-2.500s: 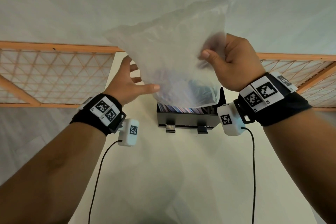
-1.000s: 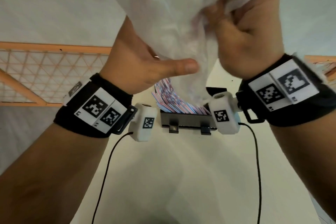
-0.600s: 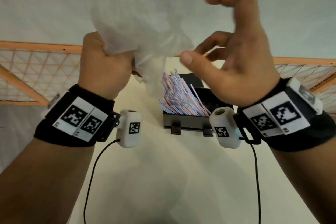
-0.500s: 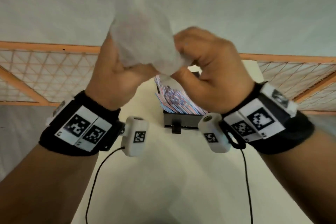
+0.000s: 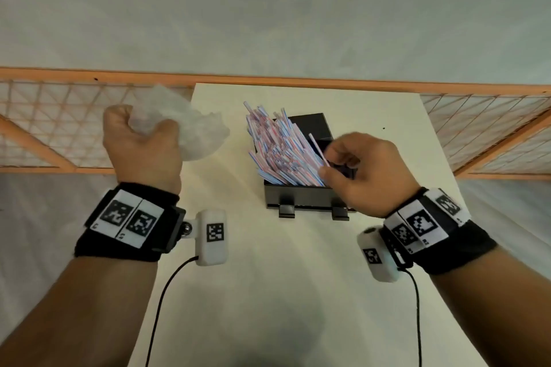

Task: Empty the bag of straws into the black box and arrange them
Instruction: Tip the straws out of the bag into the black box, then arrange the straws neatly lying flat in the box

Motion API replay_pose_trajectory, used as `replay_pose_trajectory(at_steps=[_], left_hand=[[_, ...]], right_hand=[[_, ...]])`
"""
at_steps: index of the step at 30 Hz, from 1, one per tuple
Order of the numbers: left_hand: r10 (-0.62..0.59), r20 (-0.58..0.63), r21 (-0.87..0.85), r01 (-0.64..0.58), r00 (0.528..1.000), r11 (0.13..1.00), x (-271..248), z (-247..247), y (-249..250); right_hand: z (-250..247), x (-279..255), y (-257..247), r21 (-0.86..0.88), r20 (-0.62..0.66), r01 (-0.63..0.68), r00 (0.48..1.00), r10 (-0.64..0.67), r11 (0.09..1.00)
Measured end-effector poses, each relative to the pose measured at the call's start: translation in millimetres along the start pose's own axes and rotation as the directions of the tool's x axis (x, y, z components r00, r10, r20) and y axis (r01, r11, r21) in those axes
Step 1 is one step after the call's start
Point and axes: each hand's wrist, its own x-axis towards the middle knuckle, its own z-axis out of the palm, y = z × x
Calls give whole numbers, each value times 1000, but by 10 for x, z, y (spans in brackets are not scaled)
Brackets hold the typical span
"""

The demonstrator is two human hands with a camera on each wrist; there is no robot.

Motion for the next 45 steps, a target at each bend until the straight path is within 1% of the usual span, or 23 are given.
replay_pose_trajectory(at_steps=[2, 4, 7, 8, 10, 12, 14, 16, 18, 20, 22, 23, 25, 27, 29, 30, 32, 33, 36, 39, 42, 43, 45], left_hand=[[-67, 5, 126, 65, 998, 990, 20, -15, -260], [-139, 50, 290, 119, 989, 950, 25, -24, -596], [-287, 102, 534, 191, 952, 823, -33, -52, -1061], [-329, 123, 603, 192, 936, 774, -88, -64, -1176], [-403, 188, 727, 149, 896, 670, -232, -85, -1336], [-485, 246, 796, 110, 839, 595, -370, -114, -1444], [-568, 284, 808, 126, 772, 575, -472, -150, -1523], [-589, 341, 786, 122, 733, 606, -528, -177, -1573], [-591, 407, 812, 21, 697, 584, -555, -184, -1593], [-569, 494, 837, -183, 658, 515, -564, -212, -1645], [-571, 581, 813, -378, 580, 443, -593, -257, -1731], [-588, 608, 793, -442, 533, 419, -611, -286, -1770], [-622, 629, 766, -510, 466, 392, -623, -339, -1841], [-637, 631, 756, -537, 443, 375, -602, -369, -1860], [-645, 621, 760, -542, 444, 359, -579, -369, -1828], [-642, 612, 771, -531, 462, 352, -569, -369, -1802], [-605, 605, 788, -496, 517, 364, -551, -362, -1728], [-573, 616, 785, -482, 541, 388, -556, -360, -1690], [-464, 673, 735, -448, 575, 509, -559, -383, -1652], [-398, 716, 676, -426, 573, 601, -519, -410, -1622], [-356, 753, 617, -408, 553, 673, -522, -431, -1585], [-332, 757, 601, -398, 563, 693, -530, -419, -1555], [-343, 713, 613, -306, 612, 729, -565, -380, -1430]], right_hand=[[58, -90, 259, -155, 68, -76, 994, 87, 985], [173, -161, 436, -234, 135, -108, 981, 142, 966], [376, -217, 561, -321, 223, -136, 951, 215, 937], [433, -221, 581, -342, 238, -148, 942, 238, 928], [522, -201, 597, -363, 244, -156, 936, 255, 919], [582, -156, 602, -369, 239, -175, 932, 274, 913], [630, -121, 621, -384, 242, -203, 919, 311, 901], [678, -112, 660, -405, 233, -219, 914, 332, 888], [732, -118, 699, -432, 198, -218, 924, 327, 875], [789, -130, 720, -471, 169, -203, 934, 314, 858], [834, -148, 725, -499, 155, -197, 938, 311, 844], [847, -156, 723, -510, 150, -197, 938, 312, 838], [860, -160, 715, -524, 140, -199, 939, 315, 828], [859, -160, 701, -529, 135, -200, 940, 314, 825], [849, -194, 680, -528, 127, -189, 946, 297, 828], [837, -224, 673, -525, 118, -177, 954, 276, 833], [816, -311, 653, -521, 104, -154, 965, 242, 839], [806, -373, 640, -521, 103, -144, 968, 230, 841], [828, -598, 569, -526, 99, -87, 982, 163, 846], [880, -823, 494, -530, 104, -18, 991, 86, 848], [931, -990, 471, -513, 98, -15, 992, 75, 858], [946, -1034, 469, -503, 100, -17, 992, 78, 864], [969, -1121, 468, -484, 100, -20, 992, 78, 875]])
